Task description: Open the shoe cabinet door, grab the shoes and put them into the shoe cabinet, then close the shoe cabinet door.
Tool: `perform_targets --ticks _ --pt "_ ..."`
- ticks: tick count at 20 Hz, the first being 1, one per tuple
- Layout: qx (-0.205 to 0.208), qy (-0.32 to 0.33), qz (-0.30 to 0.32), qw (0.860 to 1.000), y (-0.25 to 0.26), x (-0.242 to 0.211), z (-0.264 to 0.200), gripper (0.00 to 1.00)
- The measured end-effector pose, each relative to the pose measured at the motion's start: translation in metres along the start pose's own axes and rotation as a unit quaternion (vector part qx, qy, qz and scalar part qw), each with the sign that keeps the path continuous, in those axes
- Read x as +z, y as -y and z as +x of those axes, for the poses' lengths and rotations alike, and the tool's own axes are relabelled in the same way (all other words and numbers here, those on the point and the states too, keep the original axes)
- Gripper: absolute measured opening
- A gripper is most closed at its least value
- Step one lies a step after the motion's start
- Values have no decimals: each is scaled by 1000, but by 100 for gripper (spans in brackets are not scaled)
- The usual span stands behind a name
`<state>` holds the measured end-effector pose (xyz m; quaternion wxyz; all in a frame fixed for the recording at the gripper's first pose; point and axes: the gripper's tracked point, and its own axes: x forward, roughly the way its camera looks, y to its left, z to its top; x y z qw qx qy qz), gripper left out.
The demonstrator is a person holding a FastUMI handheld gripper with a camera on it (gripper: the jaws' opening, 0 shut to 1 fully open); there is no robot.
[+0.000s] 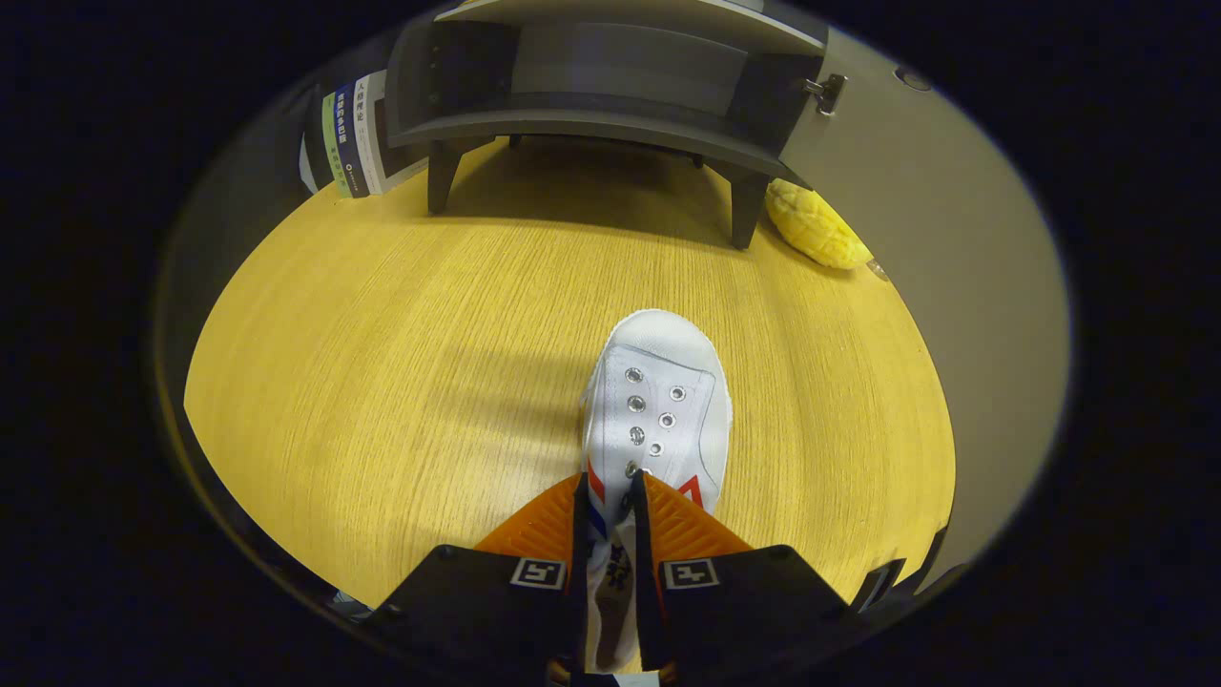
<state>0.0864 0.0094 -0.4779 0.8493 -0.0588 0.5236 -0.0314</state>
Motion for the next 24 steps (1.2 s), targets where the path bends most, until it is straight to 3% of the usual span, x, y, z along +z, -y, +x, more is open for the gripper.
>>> perform_targets --ticks 5,14,24 --pt "27 -4 11 1000 -1 -3 -7 2" --pt "1 33 35 999 20 31 -43 2" --pt "-15 157 69 985 34 134 -170 2"
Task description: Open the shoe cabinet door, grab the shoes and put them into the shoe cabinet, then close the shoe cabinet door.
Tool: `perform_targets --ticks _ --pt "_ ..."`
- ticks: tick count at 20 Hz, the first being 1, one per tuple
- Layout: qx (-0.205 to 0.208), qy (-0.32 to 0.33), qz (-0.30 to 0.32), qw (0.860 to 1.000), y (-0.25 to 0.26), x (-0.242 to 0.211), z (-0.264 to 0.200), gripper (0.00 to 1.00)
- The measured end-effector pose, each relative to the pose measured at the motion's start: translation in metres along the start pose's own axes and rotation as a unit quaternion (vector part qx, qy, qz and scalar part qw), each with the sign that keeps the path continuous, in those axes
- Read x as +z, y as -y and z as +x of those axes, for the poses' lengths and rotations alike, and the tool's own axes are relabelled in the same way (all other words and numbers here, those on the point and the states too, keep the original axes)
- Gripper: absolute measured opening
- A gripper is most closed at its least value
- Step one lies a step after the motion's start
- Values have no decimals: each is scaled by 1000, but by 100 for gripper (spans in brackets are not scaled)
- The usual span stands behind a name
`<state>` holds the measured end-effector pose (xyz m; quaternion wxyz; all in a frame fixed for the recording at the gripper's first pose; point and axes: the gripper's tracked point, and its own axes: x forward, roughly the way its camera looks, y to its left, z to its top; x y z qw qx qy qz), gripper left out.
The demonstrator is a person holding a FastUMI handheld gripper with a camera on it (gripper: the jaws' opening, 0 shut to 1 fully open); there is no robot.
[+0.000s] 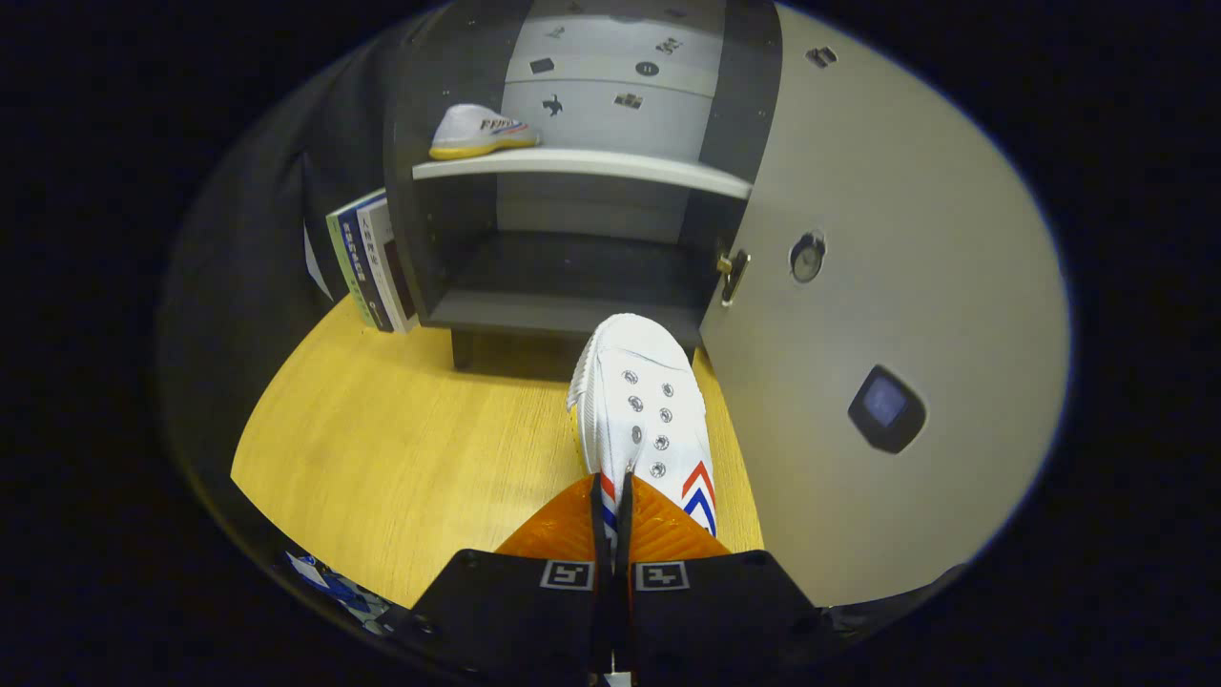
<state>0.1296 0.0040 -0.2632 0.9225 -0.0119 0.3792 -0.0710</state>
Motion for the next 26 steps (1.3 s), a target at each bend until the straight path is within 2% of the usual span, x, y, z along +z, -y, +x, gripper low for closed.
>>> perform_targets --ticks 4,8,14,18,22,26 --pt "0 61 -5 998 -1 74 -22 2" --pt "6 107 0 994 -2 147 -23 2" --pt "14 154 -8 988 13 255 5 1" --pt "11 175 -6 985 22 326 43 2" --pt "12 164 -19 986 28 363 84 2" --pt "17 129 1 991 27 370 134 2"
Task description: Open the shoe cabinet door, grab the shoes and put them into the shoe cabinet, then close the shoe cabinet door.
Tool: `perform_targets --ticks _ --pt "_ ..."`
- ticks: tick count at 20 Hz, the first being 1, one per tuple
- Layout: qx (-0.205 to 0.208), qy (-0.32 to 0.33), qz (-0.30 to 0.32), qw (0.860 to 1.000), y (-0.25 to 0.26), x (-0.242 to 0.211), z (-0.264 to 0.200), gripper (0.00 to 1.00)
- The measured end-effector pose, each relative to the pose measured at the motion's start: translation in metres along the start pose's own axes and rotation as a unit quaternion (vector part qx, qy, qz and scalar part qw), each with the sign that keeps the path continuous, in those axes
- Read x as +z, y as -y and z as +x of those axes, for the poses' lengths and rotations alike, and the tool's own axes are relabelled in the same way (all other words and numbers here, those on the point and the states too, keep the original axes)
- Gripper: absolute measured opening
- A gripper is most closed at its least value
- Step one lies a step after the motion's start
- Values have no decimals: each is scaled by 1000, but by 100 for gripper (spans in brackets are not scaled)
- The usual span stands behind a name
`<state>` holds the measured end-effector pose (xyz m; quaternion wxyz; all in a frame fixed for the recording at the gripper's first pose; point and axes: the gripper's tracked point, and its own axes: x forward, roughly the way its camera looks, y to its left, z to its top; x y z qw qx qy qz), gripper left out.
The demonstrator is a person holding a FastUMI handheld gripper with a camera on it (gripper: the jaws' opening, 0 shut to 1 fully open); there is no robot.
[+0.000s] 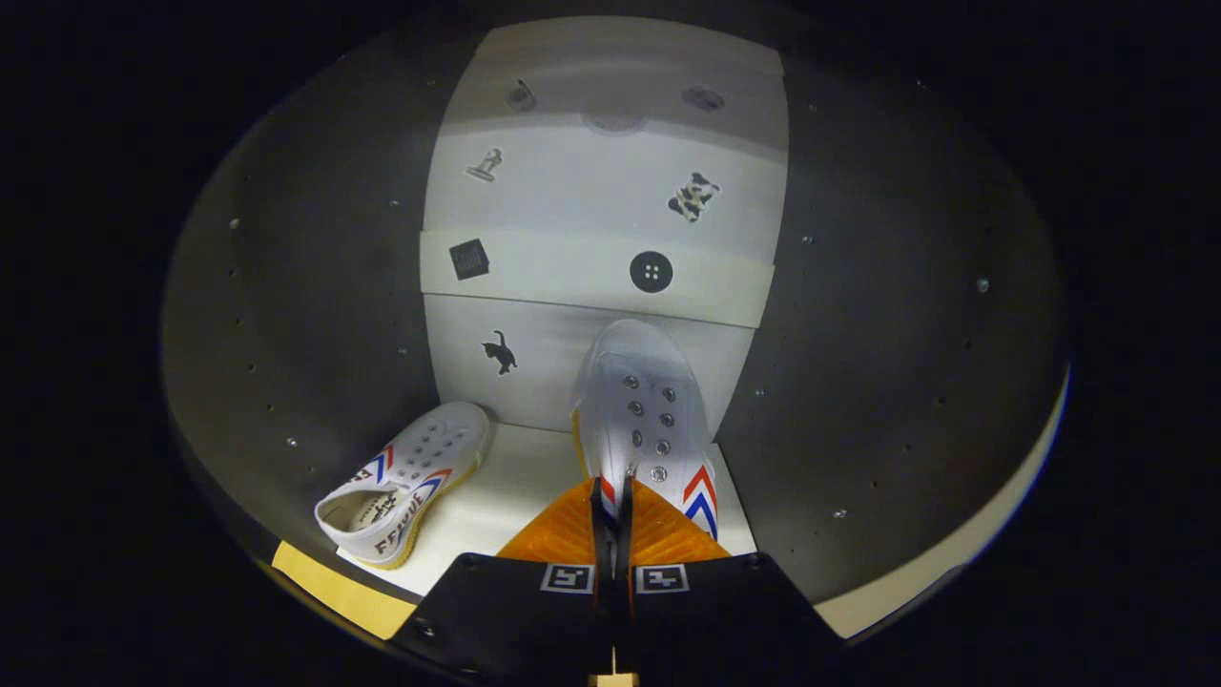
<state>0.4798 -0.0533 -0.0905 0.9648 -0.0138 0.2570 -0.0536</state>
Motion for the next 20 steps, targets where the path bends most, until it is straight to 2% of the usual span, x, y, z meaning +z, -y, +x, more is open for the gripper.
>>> perform_targets --ticks 7,10,14,17,20 --pt "7 -52 6 999 -8 -32 51 3" --pt "11 -69 20 997 -11 -40 61 3" --pt "8 -65 25 998 -12 -39 57 10" --pt "10 -46 23 999 -13 -31 43 35" --pt "21 -12 44 999 -16 -23 10 84"
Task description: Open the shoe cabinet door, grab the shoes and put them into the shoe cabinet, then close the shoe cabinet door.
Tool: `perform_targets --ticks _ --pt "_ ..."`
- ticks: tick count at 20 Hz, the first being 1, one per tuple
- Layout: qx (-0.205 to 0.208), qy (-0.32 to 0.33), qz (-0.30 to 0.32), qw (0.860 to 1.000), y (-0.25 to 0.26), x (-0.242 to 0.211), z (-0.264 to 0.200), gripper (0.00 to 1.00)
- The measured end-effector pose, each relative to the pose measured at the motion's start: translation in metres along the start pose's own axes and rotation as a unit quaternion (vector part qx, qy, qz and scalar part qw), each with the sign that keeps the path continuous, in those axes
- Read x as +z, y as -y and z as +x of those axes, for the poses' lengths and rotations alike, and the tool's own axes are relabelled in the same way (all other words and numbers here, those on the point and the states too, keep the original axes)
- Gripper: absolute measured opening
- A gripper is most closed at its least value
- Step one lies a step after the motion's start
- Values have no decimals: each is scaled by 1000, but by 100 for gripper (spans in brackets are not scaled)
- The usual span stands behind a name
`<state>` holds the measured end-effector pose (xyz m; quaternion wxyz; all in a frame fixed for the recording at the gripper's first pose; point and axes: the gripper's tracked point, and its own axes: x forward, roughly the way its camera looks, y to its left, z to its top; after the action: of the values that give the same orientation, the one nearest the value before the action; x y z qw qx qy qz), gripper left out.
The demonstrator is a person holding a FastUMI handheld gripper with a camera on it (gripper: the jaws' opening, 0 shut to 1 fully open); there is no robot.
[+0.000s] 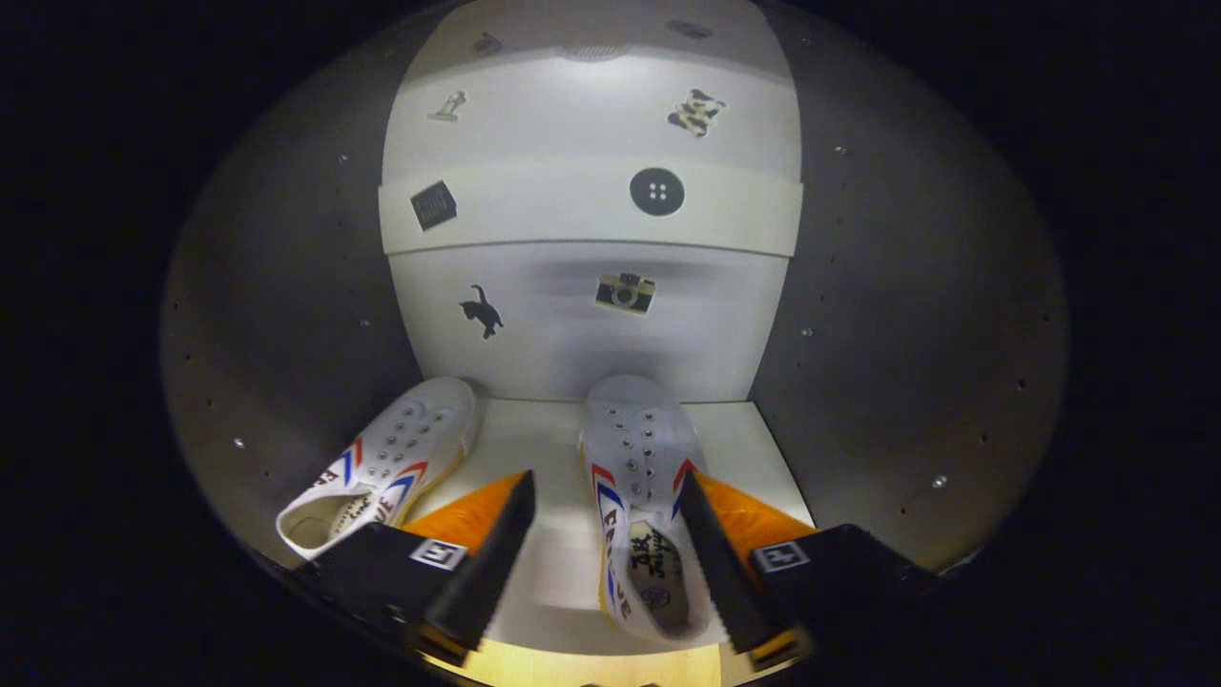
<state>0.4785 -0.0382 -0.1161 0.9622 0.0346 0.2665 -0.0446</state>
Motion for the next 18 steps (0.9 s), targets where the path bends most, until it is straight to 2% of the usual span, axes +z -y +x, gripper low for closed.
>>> perform_targets --ticks 1,6,10,13,18 --pt "1 19 -5 1000 2 6 -16 100" --pt "1 121 -41 992 -5 10 -133 99" --pt "23 211 -50 976 -27 -11 -237 99" --pt "17 240 -64 969 -28 -45 -304 97" --pt "36 250 -54 966 -21 -98 -392 97"
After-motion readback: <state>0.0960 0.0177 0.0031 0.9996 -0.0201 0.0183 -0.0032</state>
